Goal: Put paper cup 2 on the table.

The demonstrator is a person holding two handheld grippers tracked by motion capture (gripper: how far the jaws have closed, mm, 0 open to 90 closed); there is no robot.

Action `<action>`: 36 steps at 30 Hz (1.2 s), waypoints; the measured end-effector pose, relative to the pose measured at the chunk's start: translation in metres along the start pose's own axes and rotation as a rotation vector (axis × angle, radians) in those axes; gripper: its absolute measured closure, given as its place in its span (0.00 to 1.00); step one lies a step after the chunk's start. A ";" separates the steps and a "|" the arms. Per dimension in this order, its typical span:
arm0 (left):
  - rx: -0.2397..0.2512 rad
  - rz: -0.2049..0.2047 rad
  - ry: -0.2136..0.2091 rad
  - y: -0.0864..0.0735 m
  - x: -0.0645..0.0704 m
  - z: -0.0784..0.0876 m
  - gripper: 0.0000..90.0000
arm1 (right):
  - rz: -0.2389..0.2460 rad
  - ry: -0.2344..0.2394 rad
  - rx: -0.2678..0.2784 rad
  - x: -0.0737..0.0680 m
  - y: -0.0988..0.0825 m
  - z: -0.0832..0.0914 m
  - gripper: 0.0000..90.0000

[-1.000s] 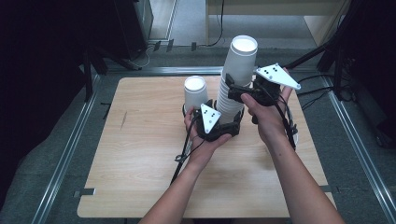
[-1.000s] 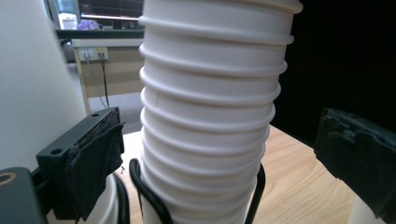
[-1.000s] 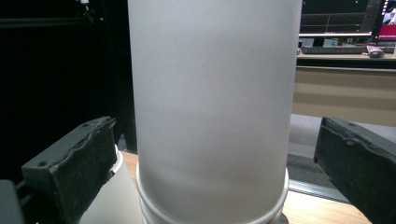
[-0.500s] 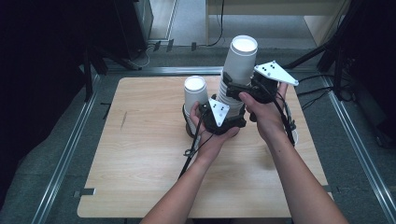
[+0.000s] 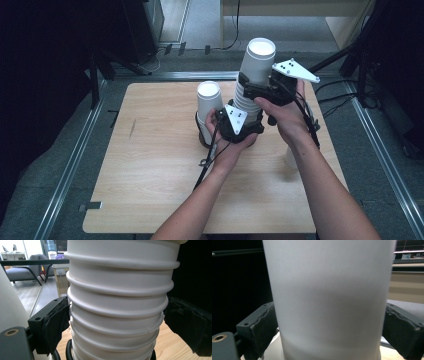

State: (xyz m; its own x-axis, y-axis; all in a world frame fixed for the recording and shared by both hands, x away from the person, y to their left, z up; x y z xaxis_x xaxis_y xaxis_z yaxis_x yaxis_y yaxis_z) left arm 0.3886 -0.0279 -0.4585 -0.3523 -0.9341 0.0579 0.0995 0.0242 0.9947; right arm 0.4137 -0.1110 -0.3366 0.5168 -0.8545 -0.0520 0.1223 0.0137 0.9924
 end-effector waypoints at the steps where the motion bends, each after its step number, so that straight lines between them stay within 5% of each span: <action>1: 0.003 0.005 -0.001 0.000 0.000 0.000 0.07 | 0.000 -0.001 -0.004 0.000 -0.001 -0.001 0.07; 12: -0.009 0.002 -0.006 -0.001 -0.001 0.000 0.08 | 0.007 -0.020 -0.002 -0.001 -0.002 -0.004 0.13; 22: -0.019 -0.005 -0.003 -0.001 -0.001 0.001 0.08 | 0.012 -0.031 0.041 -0.003 0.011 0.000 0.14; 26: -0.027 -0.006 0.000 -0.001 0.000 0.002 0.09 | 0.065 -0.071 0.060 -0.006 0.014 0.002 0.14; 36: -0.031 -0.016 -0.003 -0.001 -0.001 0.003 0.10 | 0.047 -0.094 0.122 -0.012 0.029 0.006 0.15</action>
State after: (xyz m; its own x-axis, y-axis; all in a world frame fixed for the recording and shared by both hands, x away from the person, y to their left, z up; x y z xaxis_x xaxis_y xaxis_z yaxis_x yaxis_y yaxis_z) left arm 0.3864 -0.0259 -0.4593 -0.3566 -0.9333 0.0419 0.1227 -0.0023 0.9924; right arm 0.4064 -0.1037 -0.3062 0.4371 -0.8994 0.0001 -0.0069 -0.0032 1.0000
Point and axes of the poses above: each handheld gripper's, and its own axes: z roughly backward along the jaws, y roughly out of its top, x roughly to its right, the point moved 4 cm from there along -z, roughly forward along the jaws, and after that the axes turned 3 degrees about z, right-handed, at the moved point
